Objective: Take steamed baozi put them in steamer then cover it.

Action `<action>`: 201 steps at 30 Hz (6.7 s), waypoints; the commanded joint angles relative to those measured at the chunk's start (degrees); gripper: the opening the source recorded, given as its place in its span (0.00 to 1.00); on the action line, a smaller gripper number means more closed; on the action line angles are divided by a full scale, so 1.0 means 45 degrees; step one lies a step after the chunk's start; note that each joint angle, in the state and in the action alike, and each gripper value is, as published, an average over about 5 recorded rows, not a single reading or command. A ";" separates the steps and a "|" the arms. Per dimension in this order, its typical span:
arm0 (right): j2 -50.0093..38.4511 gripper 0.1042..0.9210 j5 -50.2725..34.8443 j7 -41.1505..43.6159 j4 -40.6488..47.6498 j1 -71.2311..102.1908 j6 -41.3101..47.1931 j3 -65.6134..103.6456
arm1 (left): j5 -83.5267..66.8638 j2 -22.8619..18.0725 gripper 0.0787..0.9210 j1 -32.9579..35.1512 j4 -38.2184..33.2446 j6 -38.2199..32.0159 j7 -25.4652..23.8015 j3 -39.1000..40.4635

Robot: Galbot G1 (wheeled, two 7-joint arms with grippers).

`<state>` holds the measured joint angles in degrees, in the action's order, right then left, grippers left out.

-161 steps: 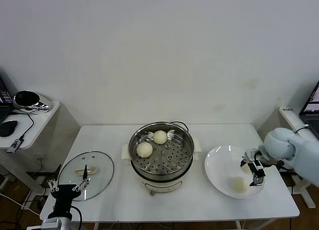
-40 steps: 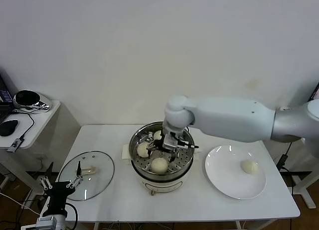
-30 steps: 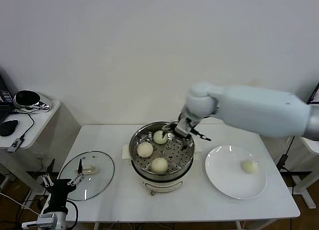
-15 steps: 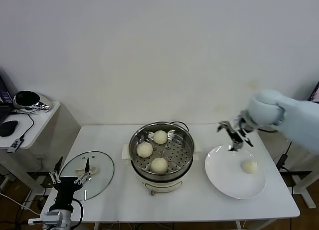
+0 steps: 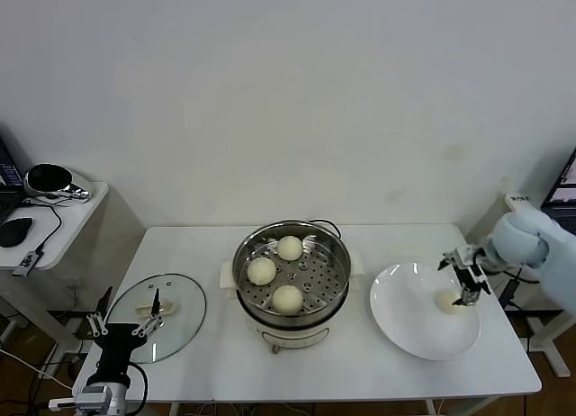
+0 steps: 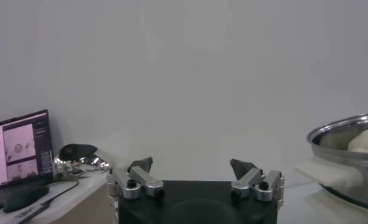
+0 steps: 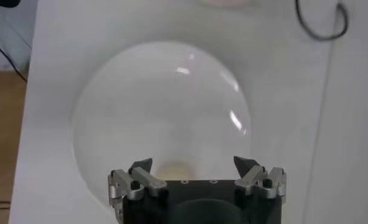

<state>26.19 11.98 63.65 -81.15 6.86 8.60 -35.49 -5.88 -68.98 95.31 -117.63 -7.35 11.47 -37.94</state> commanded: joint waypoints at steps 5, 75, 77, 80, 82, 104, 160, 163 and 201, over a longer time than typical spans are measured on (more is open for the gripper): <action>0.1576 0.88 0.1990 -0.0034 0.2802 0.2813 -0.0690 0.2698 | 0.0018 -0.0045 0.88 0.0156 -0.0042 -0.0002 -0.0010 -0.0240; 0.5100 0.63 -1.0842 -0.4079 -0.3572 -1.1585 0.7122 -0.9979 | 0.0070 0.0136 0.88 -0.0239 0.0340 -0.0052 0.0021 0.0211; 0.5479 0.63 -1.1009 -0.4265 -0.3386 -1.1069 0.7269 -0.9794 | 0.0066 0.0143 0.88 -0.0227 0.0325 -0.0054 0.0020 0.0180; 0.5993 0.63 -1.0973 -0.4467 -0.2948 -1.0433 0.7327 -0.9614 | 0.0061 0.0146 0.88 -0.0203 0.0296 -0.0042 0.0015 0.0096; 0.6334 0.63 -1.0868 -0.4553 -0.2653 -1.0036 0.7331 -0.9553 | 0.0064 0.0133 0.88 -0.0186 0.0282 -0.0039 0.0012 0.0056; 0.7300 0.63 -0.8594 -0.4239 -0.0579 -0.7276 0.7308 -0.8969 | -0.0210 0.0200 0.88 -0.0012 0.0366 -0.0180 0.0019 -0.0520; 1.1526 0.88 -0.1768 -1.2517 -0.4281 1.5289 -0.6437 1.8025 | 0.6395 -0.1179 0.88 -0.0487 0.1732 -0.0992 0.2077 0.0706; 1.1963 0.88 -0.2597 -1.2473 -0.4862 1.6079 -0.5791 1.8820 | 0.7555 -0.0810 0.88 -0.0440 0.1976 -0.0624 0.2000 0.0276; 1.3192 0.88 -0.3651 -1.3644 -0.5906 1.8295 -0.3997 2.1602 | 1.7029 0.2315 0.88 -0.4861 0.7888 0.0602 0.0192 0.1546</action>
<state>84.62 -4.76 2.34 -107.34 88.16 -9.65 59.81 66.53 -59.36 80.97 -88.46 -4.81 12.25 -33.75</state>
